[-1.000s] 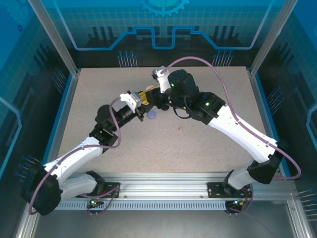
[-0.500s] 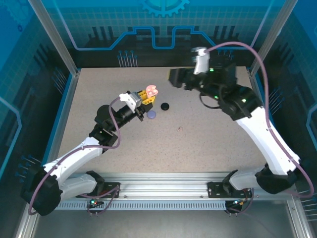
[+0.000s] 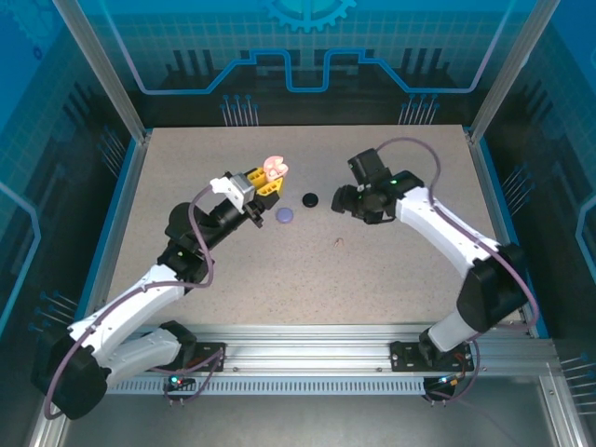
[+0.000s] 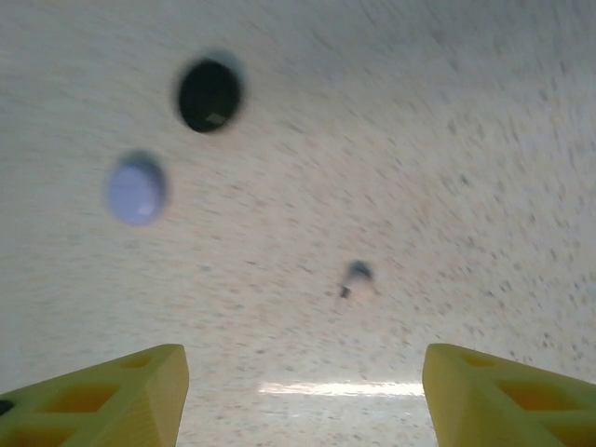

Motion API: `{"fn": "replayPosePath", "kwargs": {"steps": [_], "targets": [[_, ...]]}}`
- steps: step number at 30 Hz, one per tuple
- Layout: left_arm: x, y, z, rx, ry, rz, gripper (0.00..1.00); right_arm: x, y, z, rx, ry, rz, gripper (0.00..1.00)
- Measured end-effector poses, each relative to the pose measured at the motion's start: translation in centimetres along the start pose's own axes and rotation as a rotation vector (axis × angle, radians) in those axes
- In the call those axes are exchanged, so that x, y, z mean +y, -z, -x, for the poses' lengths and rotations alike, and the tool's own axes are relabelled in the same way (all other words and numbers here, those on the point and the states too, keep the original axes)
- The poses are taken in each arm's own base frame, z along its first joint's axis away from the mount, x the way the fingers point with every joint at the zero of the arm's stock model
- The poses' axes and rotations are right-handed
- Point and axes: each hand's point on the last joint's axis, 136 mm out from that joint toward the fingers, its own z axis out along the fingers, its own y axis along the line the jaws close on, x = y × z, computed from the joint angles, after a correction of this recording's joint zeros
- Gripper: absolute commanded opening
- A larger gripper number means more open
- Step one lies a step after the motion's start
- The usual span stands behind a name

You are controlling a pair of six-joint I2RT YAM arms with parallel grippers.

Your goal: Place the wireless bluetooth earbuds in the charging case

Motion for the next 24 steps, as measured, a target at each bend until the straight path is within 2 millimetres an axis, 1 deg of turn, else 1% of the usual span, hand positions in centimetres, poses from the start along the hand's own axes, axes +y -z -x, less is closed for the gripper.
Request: {"fn": "replayPosePath", "kwargs": {"steps": [2, 6, 8, 11, 14, 19, 24], "targets": [[0.0, 0.2, 0.2, -0.004, -0.001, 0.003, 0.00, -0.8, -2.0, -0.7, 0.043, -0.045, -0.052, 0.62], [-0.1, 0.4, 0.0, -0.001, 0.002, 0.005, 0.00, -2.0, -5.5, -1.9, 0.109, -0.112, -0.133, 0.55], [-0.1, 0.5, -0.2, 0.004, 0.010, 0.007, 0.00, -2.5, -7.3, -2.5, 0.144, -0.146, -0.173, 0.53], [-0.1, 0.8, -0.4, 0.009, 0.020, 0.007, 0.00, -2.7, -9.1, -3.1, 0.175, -0.176, -0.214, 0.52], [-0.1, 0.9, -0.5, 0.010, 0.026, 0.011, 0.00, -2.4, -9.9, -3.3, 0.185, -0.190, -0.233, 0.50], [-0.1, 1.1, -0.6, 0.012, 0.029, 0.014, 0.00, -1.6, -10.5, -3.5, 0.191, -0.207, -0.237, 0.49], [-0.1, 1.1, -0.6, 0.011, 0.029, 0.014, 0.00, -1.7, -11.4, -4.2, 0.208, -0.214, -0.260, 0.47]]}}
